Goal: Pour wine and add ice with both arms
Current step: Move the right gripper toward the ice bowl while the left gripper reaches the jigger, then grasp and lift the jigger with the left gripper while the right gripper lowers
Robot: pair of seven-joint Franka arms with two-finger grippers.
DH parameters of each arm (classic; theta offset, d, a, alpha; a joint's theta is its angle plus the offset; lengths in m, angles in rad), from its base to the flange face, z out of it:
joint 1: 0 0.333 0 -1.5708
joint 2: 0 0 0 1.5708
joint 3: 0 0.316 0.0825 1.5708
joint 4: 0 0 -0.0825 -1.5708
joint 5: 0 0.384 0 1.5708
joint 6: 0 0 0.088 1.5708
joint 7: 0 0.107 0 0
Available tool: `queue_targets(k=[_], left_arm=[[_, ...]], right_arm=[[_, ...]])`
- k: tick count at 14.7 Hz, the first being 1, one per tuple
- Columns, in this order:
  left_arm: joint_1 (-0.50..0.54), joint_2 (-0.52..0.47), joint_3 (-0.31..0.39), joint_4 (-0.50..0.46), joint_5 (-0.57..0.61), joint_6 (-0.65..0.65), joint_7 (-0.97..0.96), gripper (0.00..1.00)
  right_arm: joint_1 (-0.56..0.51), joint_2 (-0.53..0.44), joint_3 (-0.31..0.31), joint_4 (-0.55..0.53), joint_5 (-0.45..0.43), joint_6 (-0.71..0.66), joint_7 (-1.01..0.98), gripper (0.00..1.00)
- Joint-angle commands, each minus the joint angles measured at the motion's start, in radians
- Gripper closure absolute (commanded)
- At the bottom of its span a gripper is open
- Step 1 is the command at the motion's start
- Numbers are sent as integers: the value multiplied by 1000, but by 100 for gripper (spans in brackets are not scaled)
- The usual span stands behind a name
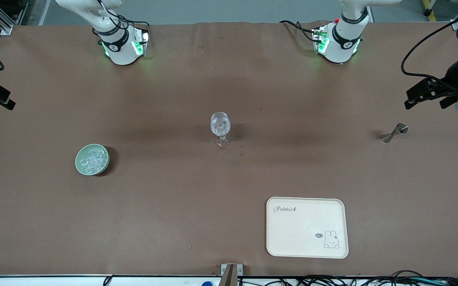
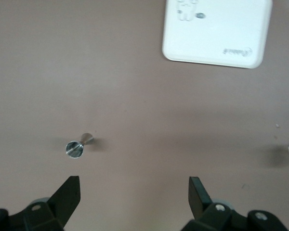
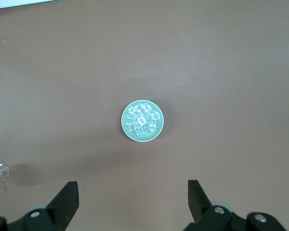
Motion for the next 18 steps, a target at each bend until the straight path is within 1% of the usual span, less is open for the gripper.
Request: queue_targets(k=[1,2,3,5,6,8,10,11,13,14,16,17,18], left_arm=[[-4,27,98,9,-7,-15,-55,0],[-4,44,137,9,-35,-15,-76,0],[-4,67,196,9,-83,-15,-109,0],[-5,116,313,12,-217,-14,-165,0],[-5,148,371,10,-278,-14,-185,0],[-4,220,439,10,-311,-14,-260,0],[-2,291,499,9,-331,-14,-281,0],[-1,328,528,4,-354,-15,-287,0],[1,409,582,-2,-392,-52,-288,0],[2,449,596,0,-398,-76,-288,0],[7,527,605,-2,-400,-112,-287,0],[12,564,606,-2,-417,-115,-287,0],[22,595,614,0,-459,-115,-285,0]], right_arm=[[4,-5,-2,-28,-2,4,-20,0],[4,3,-2,-40,-2,14,-22,0],[-1,21,-2,-51,-2,22,-29,0],[-1,52,-2,-100,-2,77,-46,0],[-2,61,-2,-149,-2,129,-62,0],[-4,78,-3,-292,-3,290,-143,0],[-7,105,-3,-440,-2,488,-152,0],[-5,143,-3,-486,-2,565,-152,0],[-4,222,-3,-508,-3,652,-154,0],[-4,259,-3,-511,-3,683,-166,0],[-5,303,-5,-549,-3,772,-213,0],[-5,322,-5,-578,-3,839,-220,0],[-4,334,-5,-597,-3,879,-220,0]])
